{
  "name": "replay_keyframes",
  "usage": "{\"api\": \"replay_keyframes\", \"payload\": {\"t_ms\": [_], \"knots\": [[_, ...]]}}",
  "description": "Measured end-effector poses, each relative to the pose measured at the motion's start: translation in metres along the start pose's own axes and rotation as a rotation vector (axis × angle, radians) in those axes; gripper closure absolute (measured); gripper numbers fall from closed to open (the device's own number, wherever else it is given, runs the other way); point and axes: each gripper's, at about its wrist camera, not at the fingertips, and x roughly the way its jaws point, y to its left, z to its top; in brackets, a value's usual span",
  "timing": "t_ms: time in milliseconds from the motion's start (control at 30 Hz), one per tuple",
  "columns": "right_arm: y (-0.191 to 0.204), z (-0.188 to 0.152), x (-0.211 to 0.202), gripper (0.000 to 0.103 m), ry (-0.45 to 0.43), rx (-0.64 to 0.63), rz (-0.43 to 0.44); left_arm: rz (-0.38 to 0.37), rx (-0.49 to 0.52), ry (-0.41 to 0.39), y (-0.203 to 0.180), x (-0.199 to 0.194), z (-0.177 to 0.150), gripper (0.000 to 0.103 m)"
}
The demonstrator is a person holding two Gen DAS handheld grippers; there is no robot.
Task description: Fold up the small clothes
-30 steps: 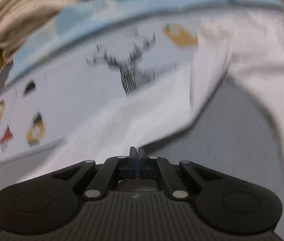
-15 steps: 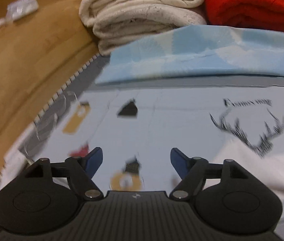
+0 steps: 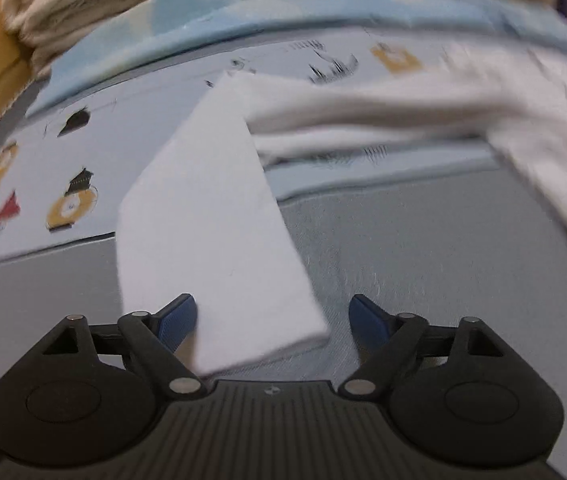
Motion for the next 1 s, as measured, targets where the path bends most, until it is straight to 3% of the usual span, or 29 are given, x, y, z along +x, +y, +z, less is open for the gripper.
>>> {"api": "replay_keyframes", "payload": {"t_ms": [67, 133, 200, 267, 367, 433, 500, 567, 600, 633, 667, 733, 800, 867, 1000], "knots": [[0.001, 0.0, 0.0, 0.017, -0.001, -0.008, -0.004, -0.033, -0.096, 0.04, 0.011, -0.005, 0.017, 0.099], [0.001, 0.0, 0.001, 0.017, -0.003, -0.011, -0.007, -0.054, -0.177, 0.035, 0.028, -0.024, 0.039, 0.099], [0.002, 0.0, 0.002, 0.017, -0.005, -0.015, -0.011, -0.043, -0.256, -0.041, 0.055, -0.056, 0.066, 0.099], [0.003, 0.0, 0.002, 0.017, -0.007, -0.018, -0.016, -0.042, -0.408, -0.105, 0.094, -0.087, 0.092, 0.099], [0.003, 0.001, 0.003, 0.017, -0.008, -0.008, -0.018, 0.074, -0.636, -0.165, 0.158, -0.115, 0.114, 0.099], [0.003, 0.001, 0.003, 0.017, -0.008, -0.006, -0.018, 0.191, -0.715, -0.156, 0.19, -0.109, 0.122, 0.099], [0.003, 0.001, 0.003, 0.017, -0.009, -0.011, -0.019, 0.262, -0.797, -0.13, 0.214, -0.09, 0.117, 0.099], [0.003, 0.001, 0.004, 0.017, -0.011, -0.016, -0.022, 0.316, -0.875, -0.113, 0.228, -0.065, 0.107, 0.095], [0.003, 0.001, 0.004, 0.017, -0.011, -0.019, -0.023, 0.39, -0.898, -0.093, 0.231, -0.053, 0.102, 0.092], [0.004, 0.001, 0.005, 0.017, -0.012, -0.023, -0.025, 0.45, -0.917, -0.076, 0.231, -0.045, 0.098, 0.074], [0.004, 0.001, 0.005, 0.017, -0.013, -0.026, -0.026, 0.472, -0.925, -0.063, 0.229, -0.035, 0.093, 0.044], [0.002, 0.002, 0.004, 0.017, -0.013, -0.019, -0.019, 0.475, -0.936, -0.036, 0.224, -0.023, 0.084, 0.011], [-0.002, 0.005, 0.002, 0.018, -0.02, 0.012, -0.002, 0.427, -0.924, -0.05, 0.203, -0.02, 0.075, 0.009], [-0.011, 0.009, -0.004, 0.02, -0.043, 0.06, 0.018, 0.324, -0.887, -0.035, 0.178, -0.021, 0.068, 0.01], [-0.035, 0.019, -0.034, 0.02, -0.205, 0.12, -0.036, 0.152, -0.763, -0.058, 0.091, -0.05, 0.048, 0.009]]}}
